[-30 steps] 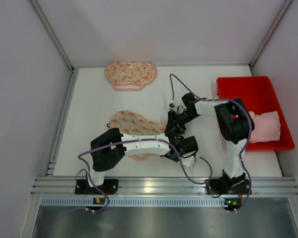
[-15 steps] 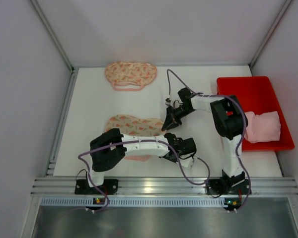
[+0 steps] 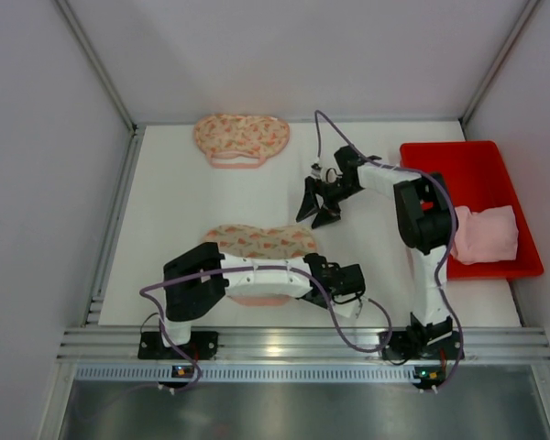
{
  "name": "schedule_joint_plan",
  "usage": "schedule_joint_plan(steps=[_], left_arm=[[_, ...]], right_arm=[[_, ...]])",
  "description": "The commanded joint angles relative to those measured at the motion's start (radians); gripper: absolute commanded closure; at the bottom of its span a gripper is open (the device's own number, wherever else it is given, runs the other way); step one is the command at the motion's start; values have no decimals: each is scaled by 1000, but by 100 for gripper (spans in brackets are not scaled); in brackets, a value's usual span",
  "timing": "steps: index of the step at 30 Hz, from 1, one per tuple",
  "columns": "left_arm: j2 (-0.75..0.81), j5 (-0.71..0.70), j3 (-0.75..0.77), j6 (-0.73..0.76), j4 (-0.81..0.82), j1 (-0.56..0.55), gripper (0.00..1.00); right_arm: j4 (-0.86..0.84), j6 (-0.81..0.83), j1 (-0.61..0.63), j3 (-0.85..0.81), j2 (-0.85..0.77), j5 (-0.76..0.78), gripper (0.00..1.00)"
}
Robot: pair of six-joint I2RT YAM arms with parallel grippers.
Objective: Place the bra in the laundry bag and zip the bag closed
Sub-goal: Zip the zipper on the laundry bag.
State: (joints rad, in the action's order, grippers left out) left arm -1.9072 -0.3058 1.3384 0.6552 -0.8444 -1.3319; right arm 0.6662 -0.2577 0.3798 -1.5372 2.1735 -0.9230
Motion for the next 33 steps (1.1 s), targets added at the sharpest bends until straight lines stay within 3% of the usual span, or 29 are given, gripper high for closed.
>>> schedule_joint_plan(steps=[1, 2, 6, 13, 18, 21, 22, 24, 25, 33], left_arm=[[-4, 33, 85, -42, -15, 0, 100], [-10, 28, 91, -43, -12, 11, 100], [-38, 10, 120, -51, 5, 40, 100], [-64, -32, 148, -58, 40, 86, 100], [-75, -53, 162, -58, 73, 91, 100], [-72, -50, 169, -58, 76, 92, 100], [-69, -49, 168, -55, 74, 91, 100], [-55, -35, 151, -52, 73, 92, 100], [-49, -21, 143, -51, 71, 91, 100], [68, 51, -10, -75, 64, 34, 100]], right_arm=[[-11, 38, -33, 43, -107, 44, 19], [-5, 38, -36, 89, -122, 41, 11], [-8, 35, -39, 192, -182, 16, 10], [-65, -38, -29, 292, -224, -68, 14], [-145, -107, 31, 302, -172, -105, 21], [-171, -130, 60, 282, -135, -129, 39], [-178, -135, 65, 273, -130, -129, 61], [-185, -137, 61, 261, -124, -117, 81], [-175, -134, 56, 243, -124, -105, 97], [1, 13, -10, 19, -35, -56, 100]])
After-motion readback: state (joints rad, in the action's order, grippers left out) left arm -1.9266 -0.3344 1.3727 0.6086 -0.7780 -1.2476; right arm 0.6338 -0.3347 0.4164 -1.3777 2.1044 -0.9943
